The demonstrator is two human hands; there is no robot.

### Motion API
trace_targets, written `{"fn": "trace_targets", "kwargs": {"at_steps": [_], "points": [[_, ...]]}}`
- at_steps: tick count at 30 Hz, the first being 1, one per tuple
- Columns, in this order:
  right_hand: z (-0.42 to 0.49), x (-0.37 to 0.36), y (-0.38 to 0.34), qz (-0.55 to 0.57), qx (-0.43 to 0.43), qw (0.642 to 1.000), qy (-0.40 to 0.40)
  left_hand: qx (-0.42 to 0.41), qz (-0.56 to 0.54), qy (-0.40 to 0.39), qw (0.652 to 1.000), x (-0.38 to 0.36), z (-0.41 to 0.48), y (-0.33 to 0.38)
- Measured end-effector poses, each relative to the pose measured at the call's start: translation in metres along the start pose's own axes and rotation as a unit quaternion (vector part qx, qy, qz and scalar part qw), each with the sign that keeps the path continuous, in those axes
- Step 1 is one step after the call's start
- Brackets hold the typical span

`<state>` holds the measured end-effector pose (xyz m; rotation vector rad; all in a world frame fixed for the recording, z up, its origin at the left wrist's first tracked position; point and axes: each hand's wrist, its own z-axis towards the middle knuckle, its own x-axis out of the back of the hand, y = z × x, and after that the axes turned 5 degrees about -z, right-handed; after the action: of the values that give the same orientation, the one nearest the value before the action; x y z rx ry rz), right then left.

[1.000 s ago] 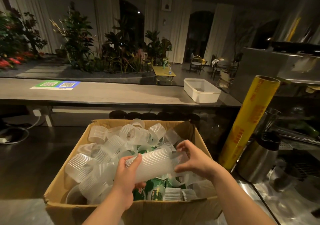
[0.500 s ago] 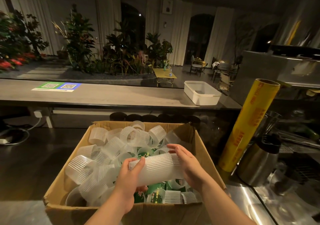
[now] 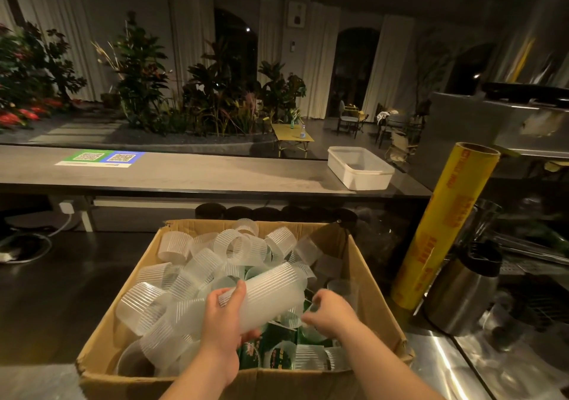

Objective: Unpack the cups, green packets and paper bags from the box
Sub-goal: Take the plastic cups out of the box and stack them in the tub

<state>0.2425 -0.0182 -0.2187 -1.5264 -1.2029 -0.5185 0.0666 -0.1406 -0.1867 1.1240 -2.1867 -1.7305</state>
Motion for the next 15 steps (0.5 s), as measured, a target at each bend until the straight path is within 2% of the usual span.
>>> {"fn": "trace_targets", "kwargs": {"at_steps": [4, 6, 8, 9, 12, 15], "points": [[0.007, -0.015, 0.000, -0.155, -0.008, 0.988, -0.024, -0.001, 0.001, 0.004, 1.000, 0.001, -0.001, -0.001], [0.010, -0.013, 0.000, -0.126, -0.013, 0.992, 0.016, 0.002, 0.002, 0.006, 1.000, 0.002, 0.000, -0.002], [0.012, -0.003, 0.000, 0.012, -0.021, 0.997, 0.072, 0.004, 0.000, 0.005, 1.000, 0.003, 0.002, -0.001], [0.011, 0.003, 0.000, 0.108, -0.021, 0.989, 0.102, 0.006, 0.000, 0.004, 1.000, 0.003, 0.003, -0.002], [-0.004, 0.023, -0.007, 0.348, -0.026, 0.923, 0.162, 0.005, 0.003, 0.001, 1.000, 0.003, 0.005, -0.004], [-0.025, 0.037, -0.019, 0.466, 0.006, 0.873, 0.142, 0.003, 0.004, 0.002, 1.000, 0.003, 0.005, -0.005]]}}
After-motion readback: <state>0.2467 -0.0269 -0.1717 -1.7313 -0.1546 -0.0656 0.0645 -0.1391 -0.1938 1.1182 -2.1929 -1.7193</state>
